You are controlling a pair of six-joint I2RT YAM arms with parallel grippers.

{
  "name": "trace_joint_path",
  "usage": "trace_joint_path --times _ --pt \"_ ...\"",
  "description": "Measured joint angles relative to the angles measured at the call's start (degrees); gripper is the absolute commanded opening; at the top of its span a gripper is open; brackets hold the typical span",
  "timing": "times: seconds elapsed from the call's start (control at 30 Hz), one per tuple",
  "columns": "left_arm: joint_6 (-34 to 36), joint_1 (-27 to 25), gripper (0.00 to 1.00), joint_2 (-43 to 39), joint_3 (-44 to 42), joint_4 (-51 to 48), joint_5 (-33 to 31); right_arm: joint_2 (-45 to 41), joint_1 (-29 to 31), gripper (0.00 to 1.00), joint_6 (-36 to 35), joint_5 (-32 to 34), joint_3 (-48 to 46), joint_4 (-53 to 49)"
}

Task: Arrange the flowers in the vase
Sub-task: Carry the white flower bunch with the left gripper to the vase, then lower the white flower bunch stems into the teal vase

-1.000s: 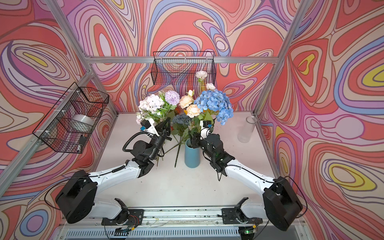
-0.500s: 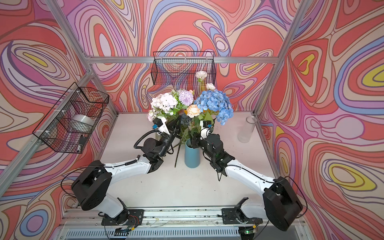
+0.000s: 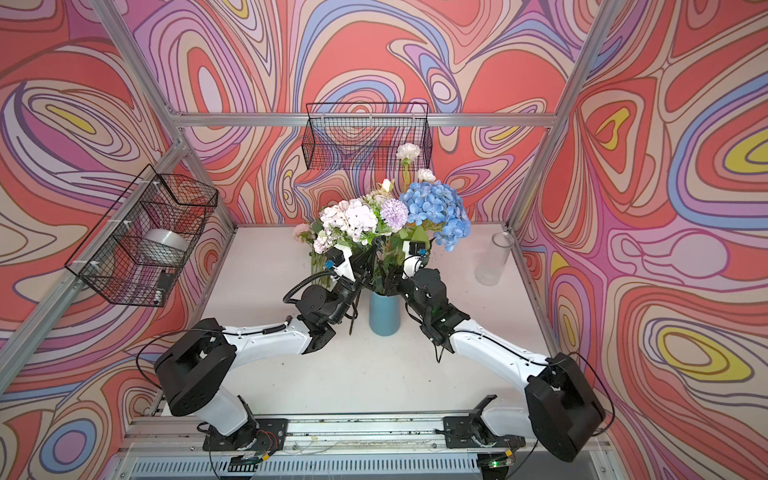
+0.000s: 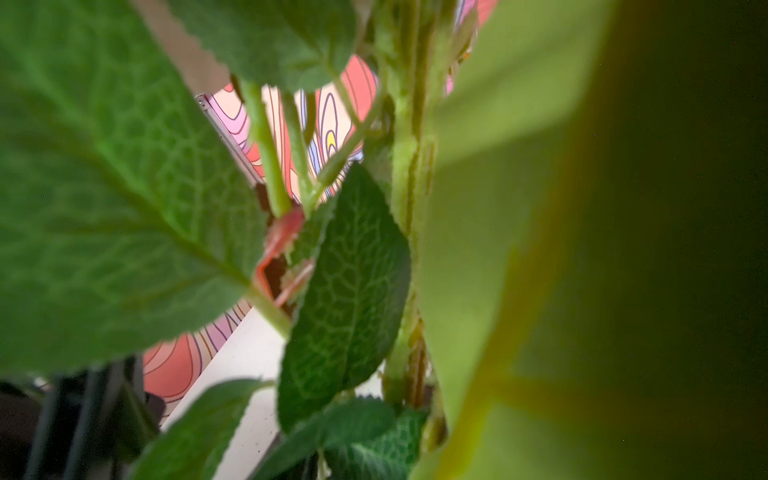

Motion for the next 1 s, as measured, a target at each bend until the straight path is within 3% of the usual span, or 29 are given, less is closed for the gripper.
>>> trace_joint_path --times 0.73,0.8,0.93,1.0 --pt "-2.1 -4.94 0.0 -0.22 -8.39 1.53 -8.87 0.26 0.17 0.37 0.96 -0.74 0.0 0.37" --pt "-2.34 -5.22 0.08 -0.22 -8.87 1.77 -9.25 0.26 0.17 0.36 0.94 -1.16 0.0 0.37" --pt "-2.45 -5.97 0.43 -0.24 -10.23 1.88 -9.9 0.22 0.15 0.37 0.66 -1.42 -0.04 0.42" --pt "-2.67 -6.34 0.53 -0.42 -11.47 1.53 -10.01 0.15 0.04 0.37 0.48 -1.42 -0.11 0.44"
